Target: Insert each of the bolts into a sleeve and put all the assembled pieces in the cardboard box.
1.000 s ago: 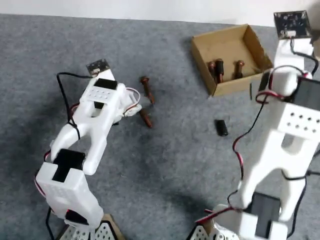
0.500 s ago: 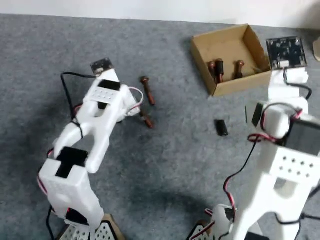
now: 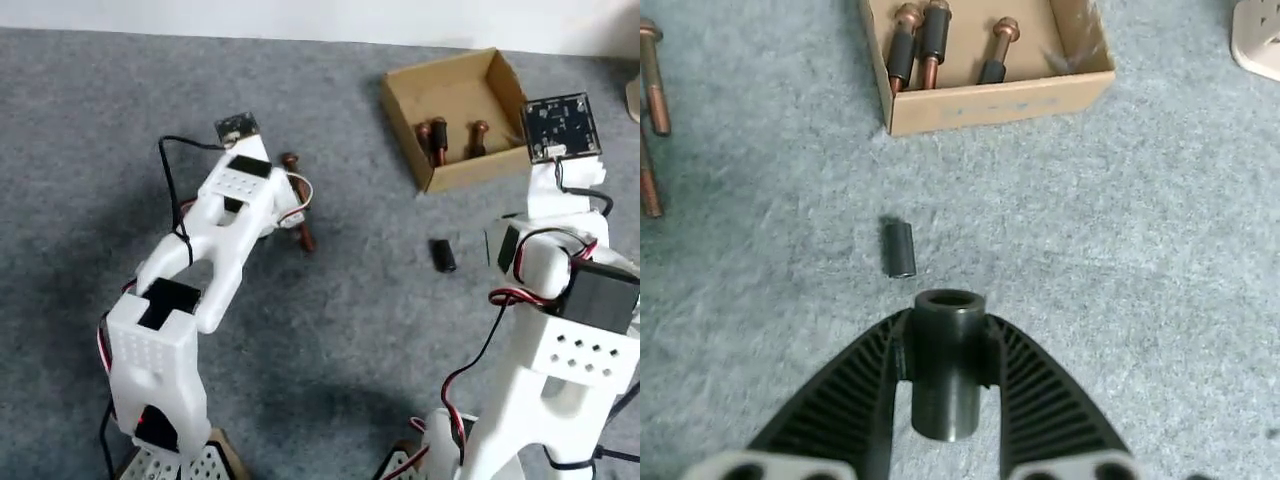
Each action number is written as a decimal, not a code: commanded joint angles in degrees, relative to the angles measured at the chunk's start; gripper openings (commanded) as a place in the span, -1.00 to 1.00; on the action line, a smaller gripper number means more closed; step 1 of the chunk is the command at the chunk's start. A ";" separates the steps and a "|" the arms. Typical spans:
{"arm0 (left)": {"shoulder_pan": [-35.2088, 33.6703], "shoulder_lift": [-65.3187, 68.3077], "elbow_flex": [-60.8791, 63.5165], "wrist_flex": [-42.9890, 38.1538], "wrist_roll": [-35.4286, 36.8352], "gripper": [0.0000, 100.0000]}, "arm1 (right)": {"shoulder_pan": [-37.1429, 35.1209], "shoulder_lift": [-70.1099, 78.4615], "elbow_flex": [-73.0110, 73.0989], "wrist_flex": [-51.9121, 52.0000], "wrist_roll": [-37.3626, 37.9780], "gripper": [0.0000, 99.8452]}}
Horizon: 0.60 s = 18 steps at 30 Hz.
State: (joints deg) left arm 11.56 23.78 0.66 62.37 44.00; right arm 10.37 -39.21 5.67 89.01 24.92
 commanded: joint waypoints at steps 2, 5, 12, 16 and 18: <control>1.98 -6.20 -3.03 1.76 0.35 -0.65 | -0.22 -0.92 -0.13 -1.27 0.53 -0.99; 1.80 -6.55 -3.12 1.41 0.53 -0.65 | -0.22 -0.92 -0.13 -2.33 0.62 -0.99; 1.80 -1.54 -3.03 -7.38 0.53 -0.65 | -0.31 -0.84 -0.04 -3.30 0.62 -0.99; 2.15 2.77 -3.03 -12.75 0.53 -0.66 | -0.31 -0.84 -0.04 -3.21 0.62 -0.99; 2.24 4.18 -3.03 -13.10 0.62 -0.66 | -0.31 -0.84 -0.04 -3.12 0.62 -0.99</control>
State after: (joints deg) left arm 12.53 27.74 0.04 51.30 44.00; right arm 10.37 -39.21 5.85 86.73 24.92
